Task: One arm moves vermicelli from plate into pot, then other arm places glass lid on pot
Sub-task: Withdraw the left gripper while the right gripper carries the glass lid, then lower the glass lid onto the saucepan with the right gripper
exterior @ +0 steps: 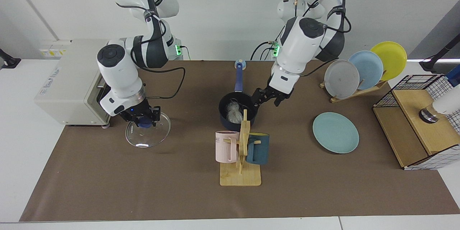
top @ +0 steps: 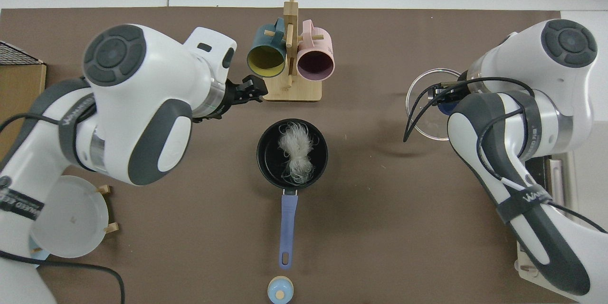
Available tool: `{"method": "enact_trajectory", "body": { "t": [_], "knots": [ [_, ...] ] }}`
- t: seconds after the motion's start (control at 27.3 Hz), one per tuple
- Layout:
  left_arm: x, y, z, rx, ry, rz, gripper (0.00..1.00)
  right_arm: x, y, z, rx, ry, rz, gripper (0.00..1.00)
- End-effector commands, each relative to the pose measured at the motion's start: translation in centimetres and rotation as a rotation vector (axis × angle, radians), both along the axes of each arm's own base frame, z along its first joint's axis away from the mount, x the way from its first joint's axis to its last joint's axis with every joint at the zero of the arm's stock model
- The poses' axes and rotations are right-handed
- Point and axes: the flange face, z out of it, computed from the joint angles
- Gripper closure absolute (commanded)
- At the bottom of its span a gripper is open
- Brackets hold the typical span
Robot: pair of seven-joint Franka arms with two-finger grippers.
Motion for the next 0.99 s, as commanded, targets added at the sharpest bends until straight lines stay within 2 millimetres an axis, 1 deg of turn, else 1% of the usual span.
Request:
{"method": "enact_trajectory", "body": {
  "t": [0.0, 0.04, 0.11, 0.22, 0.33, 0.4, 0.48, 0.55, 0.62, 0.73, 0.81, 0.92, 0.95],
  "knots": [
    [-1.4, 5.0, 4.6, 0.063, -0.008, -0.09, 0.02, -1.4, 4.3, 1.9, 0.003, 0.005, -0.062, 1.0],
    [-1.7, 6.2, 5.4, 0.075, -0.006, -0.11, 0.02, -1.7, 5.6, 2.1, 0.001, 0.006, -0.065, 1.0],
    [-2.3, 9.1, 6.7, 0.098, 0.009, -0.153, 0.02, -2.4, 9.0, 2.5, -0.003, 0.006, -0.081, 1.0],
    [-3.1, 12.5, 8.6, 0.117, 0.011, -0.213, 0.02, -3.3, 12.6, 3.6, -0.016, 0.007, -0.131, 1.0],
    [-4.0, 15.1, 10.0, 0.128, 0.01, -0.264, 0.06, -4.6, 16.2, 4.3, -0.017, 0.016, -0.145, 1.0],
    [-4.4, 16.8, 10.6, 0.131, 0.015, -0.288, 0.06, -5.4, 18.2, 4.4, -0.017, 0.017, -0.15, 1.0],
    [-4.8, 18.0, 11.1, 0.133, 0.014, -0.307, 0.04, -6.3, 20.2, 4.4, -0.013, 0.016, -0.156, 1.0],
    [-5.2, 19.3, 11.9, 0.137, 0.002, -0.315, 0.02, -7.4, 22.8, 4.1, -0.014, 0.018, -0.158, 1.0],
    [-5.2, 20.6, 11.9, 0.137, 0.001, -0.315, 0.01, -8.3, 24.9, 4.0, -0.01, 0.018, -0.153, 1.0],
    [-5.2, 22.8, 11.9, 0.137, -0.003, -0.319, 0.01, -9.2, 27.3, 3.8, -0.001, 0.023, -0.158, 1.0],
    [-5.2, 24.5, 11.8, 0.138, -0.007, -0.333, 0.02, -9.3, 28.2, 3.9, 0.007, 0.023, -0.155, 1.0],
    [-5.3, 24.5, 11.6, 0.141, -0.01, -0.374, 0.02, -9.4, 29.1, 3.1, 0.008, 0.035, -0.151, 1.0],
    [-5.4, 24.3, 11.3, 0.14, -0.007, -0.376, 0.02, -9.7, 29.8, 2.8, 0.009, 0.04, -0.143, 1.0]
  ]
}}
